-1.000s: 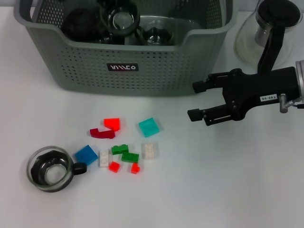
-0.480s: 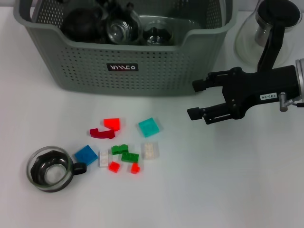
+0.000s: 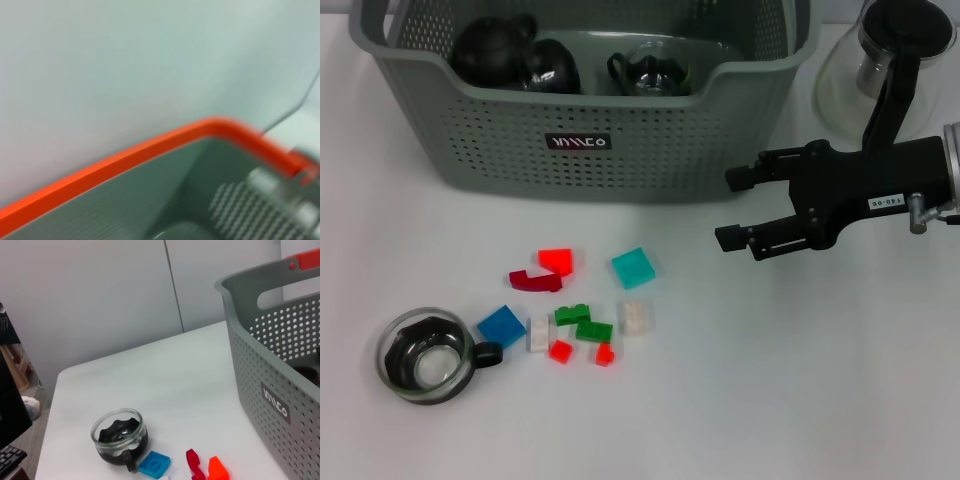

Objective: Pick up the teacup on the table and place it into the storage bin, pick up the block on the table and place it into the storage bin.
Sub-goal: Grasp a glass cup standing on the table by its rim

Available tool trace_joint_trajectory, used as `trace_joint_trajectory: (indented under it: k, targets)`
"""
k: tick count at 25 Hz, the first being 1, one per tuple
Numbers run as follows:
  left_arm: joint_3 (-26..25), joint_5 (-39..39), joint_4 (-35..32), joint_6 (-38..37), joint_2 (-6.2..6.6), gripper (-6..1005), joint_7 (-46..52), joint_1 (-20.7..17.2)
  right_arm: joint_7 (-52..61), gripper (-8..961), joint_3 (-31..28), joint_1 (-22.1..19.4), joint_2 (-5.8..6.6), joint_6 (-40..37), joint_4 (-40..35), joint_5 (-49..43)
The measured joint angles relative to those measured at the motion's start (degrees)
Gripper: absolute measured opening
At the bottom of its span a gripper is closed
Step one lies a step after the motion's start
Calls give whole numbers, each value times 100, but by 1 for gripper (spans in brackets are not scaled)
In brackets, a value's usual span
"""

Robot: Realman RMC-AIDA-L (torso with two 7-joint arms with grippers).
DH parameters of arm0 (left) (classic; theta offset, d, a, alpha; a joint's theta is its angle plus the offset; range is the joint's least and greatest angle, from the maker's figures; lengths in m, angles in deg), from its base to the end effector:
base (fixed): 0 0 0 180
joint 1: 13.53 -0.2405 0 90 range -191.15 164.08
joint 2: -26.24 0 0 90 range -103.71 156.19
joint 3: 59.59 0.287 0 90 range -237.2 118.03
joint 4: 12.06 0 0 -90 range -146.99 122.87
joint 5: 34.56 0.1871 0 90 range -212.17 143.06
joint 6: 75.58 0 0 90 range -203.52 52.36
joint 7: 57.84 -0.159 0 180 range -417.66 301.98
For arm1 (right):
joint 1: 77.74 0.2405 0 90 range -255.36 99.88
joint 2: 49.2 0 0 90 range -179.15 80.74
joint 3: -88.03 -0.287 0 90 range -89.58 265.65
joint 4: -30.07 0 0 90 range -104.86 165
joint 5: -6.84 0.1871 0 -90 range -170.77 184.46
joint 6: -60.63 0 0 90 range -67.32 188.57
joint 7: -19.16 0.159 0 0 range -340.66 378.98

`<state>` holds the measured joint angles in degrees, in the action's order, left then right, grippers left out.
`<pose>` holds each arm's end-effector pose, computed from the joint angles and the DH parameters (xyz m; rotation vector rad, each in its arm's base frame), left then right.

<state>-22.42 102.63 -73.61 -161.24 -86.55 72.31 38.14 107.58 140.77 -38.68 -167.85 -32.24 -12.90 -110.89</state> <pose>-0.1600 0.4574 0.0809 -2.4554 -0.9151 -0.3330 0.2051 0.3458 -0.0461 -3.0574 0.4283 0.4909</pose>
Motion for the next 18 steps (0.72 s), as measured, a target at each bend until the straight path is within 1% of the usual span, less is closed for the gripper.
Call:
trace_joint_trajectory:
  k: [1, 2, 4, 6, 7, 8, 9, 10, 12, 14, 18]
  targets:
    - [-464, -891, 367, -383, 175, 738, -334, -203, 0, 851, 0, -1, 0, 0, 0, -1]
    - [-464, -891, 367, -383, 175, 760, -334, -203, 0, 851, -1, -2, 1, -1, 0, -1]
    - [-929, -1917, 1070, -893, 424, 803, -769, -448, 0, 851, 0, -4, 1, -2, 0, -3]
    - [-1268, -2797, 1983, -1399, 743, 815, -1177, -677, 0, 851, 0, -14, 0, -7, 0, -4]
    - [-1360, -3044, 2370, -1570, 863, 821, -1321, -792, 0, 850, 0, -17, 0, -7, 0, -2]
    - [-1441, -3275, 2687, -1757, 946, 827, -1458, -910, -4, 850, 0, -20, 0, -9, 0, -2]
    - [-1504, -3387, 2891, -1900, 979, 833, -1538, -1046, -9, 850, 0, -22, 0, -10, 0, -2]
    - [-1581, -3457, 2991, -2051, 980, 832, -1577, -1175, -17, 850, 0, -21, 0, -11, 0, -2]
    - [-1696, -3510, 2991, -2342, 930, 831, -1596, -1381, -26, 850, 2, -16, 0, -17, 0, -2]
    - [-1740, -3500, 2920, -2623, 889, 829, -1604, -1561, -38, 850, 6, -6, -3, -21, 0, -2]
    - [-1476, -3068, 2369, -2799, 815, 827, -1618, -1910, -50, 851, 15, -1, -7, -30, 0, -6]
